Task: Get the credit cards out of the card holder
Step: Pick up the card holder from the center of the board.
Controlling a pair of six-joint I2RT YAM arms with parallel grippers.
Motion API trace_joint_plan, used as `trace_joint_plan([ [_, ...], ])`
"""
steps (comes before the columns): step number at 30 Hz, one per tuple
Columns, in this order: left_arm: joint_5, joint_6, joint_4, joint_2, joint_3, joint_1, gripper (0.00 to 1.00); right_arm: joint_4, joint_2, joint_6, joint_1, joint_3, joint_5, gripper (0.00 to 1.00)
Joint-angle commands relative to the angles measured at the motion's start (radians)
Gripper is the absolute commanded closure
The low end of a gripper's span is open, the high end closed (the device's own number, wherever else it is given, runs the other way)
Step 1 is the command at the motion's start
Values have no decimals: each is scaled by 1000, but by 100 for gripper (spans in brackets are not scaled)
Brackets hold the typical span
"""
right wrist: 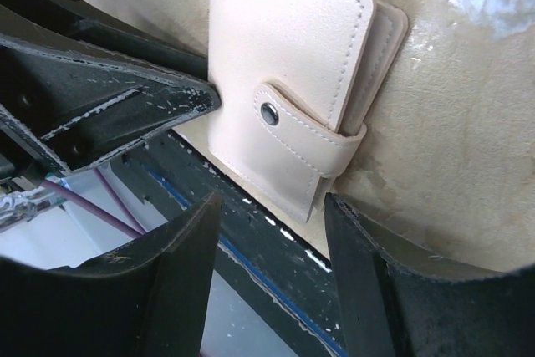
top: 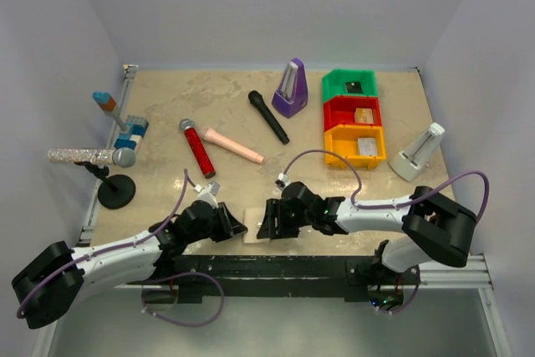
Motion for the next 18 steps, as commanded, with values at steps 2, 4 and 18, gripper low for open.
trace_joint_plan([
  [2,-10,-9,-36,-3,-24,-9,75,60,-4,5,-3,8,-22,44],
  [4,-10,-8,-39,-8,-22,-9,75,63,6,5,-3,14,-29,45],
  [18,-10,-9,-36,-6,-26,-14,75,221,72,66,-29,-44,-83,62],
])
